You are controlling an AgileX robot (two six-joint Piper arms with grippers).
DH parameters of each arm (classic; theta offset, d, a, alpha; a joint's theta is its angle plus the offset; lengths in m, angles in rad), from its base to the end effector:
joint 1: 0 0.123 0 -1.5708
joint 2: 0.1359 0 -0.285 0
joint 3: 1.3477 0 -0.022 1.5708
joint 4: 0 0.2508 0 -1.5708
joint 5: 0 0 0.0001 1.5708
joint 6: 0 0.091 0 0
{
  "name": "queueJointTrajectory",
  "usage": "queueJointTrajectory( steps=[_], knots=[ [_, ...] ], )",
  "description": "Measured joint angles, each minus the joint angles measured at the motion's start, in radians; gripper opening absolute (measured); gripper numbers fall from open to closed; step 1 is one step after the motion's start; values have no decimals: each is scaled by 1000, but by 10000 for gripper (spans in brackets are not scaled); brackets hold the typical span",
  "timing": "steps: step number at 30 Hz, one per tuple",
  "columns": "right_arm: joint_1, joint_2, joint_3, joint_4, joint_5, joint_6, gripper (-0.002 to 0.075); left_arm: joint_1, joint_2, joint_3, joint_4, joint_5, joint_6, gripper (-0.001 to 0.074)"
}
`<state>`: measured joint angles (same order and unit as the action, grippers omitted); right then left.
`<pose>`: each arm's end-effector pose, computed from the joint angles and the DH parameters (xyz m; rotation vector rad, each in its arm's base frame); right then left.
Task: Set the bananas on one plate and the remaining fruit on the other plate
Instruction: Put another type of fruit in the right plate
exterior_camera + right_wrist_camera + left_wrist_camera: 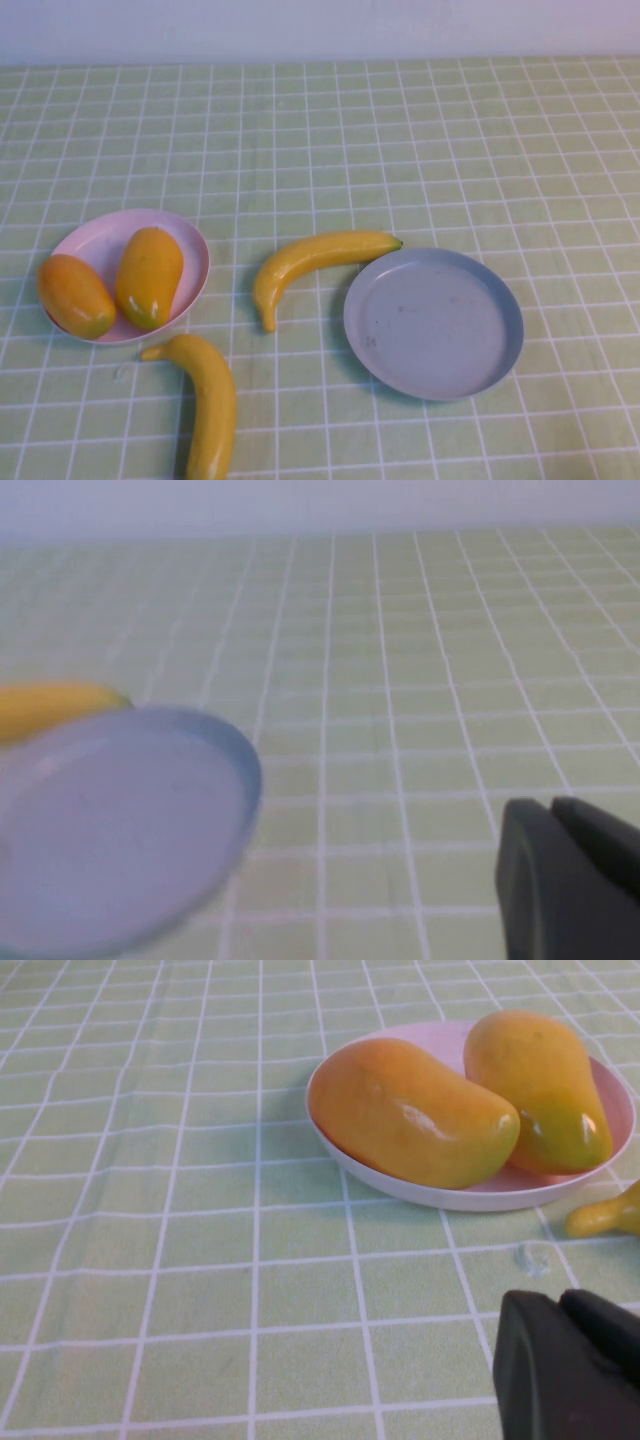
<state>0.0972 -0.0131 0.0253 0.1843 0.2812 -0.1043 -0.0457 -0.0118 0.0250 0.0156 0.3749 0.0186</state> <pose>0.0539 0.0099 0.1803 -0.0584 1.7743 0.1681 0.0525 -0.0019 0.1717 0.0698 1.8704 -0.0033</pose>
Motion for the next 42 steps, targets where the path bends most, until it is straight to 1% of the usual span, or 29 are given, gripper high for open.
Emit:
queueJointTrajectory(
  steps=[3,4,6,9,11,14,16,20,28,31,34,36,37,39,42],
  knots=[
    [0,0,0,196,-97,0,-17,0,0,0,0,0,0,4],
    [0,0,0,294,-132,0,-17,0,0,0,0,0,0,4],
    [0,0,0,407,-190,0,-17,0,0,0,0,0,0,4],
    [0,0,0,480,-241,0,-17,0,0,0,0,0,0,4],
    [0,0,0,514,-243,3,-17,0,0,0,0,0,0,4],
    [0,7,-7,619,-189,14,-17,0,0,0,0,0,0,4],
    [0,64,-42,653,-129,18,-17,0,0,0,0,0,0,4],
    [0,269,-172,632,35,18,-17,0,0,0,0,0,0,4],
    [0,754,-483,457,362,-22,-17,0,0,0,0,0,0,4],
    [0,916,-595,396,449,-40,-17,0,0,0,0,0,0,4],
    [3,1038,-682,387,488,-62,-17,0,0,0,0,0,0,4],
    [44,1121,-737,359,494,-58,-17,0,0,0,0,0,0,4],
    [79,1161,-768,341,494,-45,-17,0,0,0,0,0,0,4],
    [160,1231,-832,313,491,-14,-17,0,0,0,0,0,0,4],
    [307,1342,-928,267,487,43,-17,0,0,0,0,0,0,4]
  ],
)
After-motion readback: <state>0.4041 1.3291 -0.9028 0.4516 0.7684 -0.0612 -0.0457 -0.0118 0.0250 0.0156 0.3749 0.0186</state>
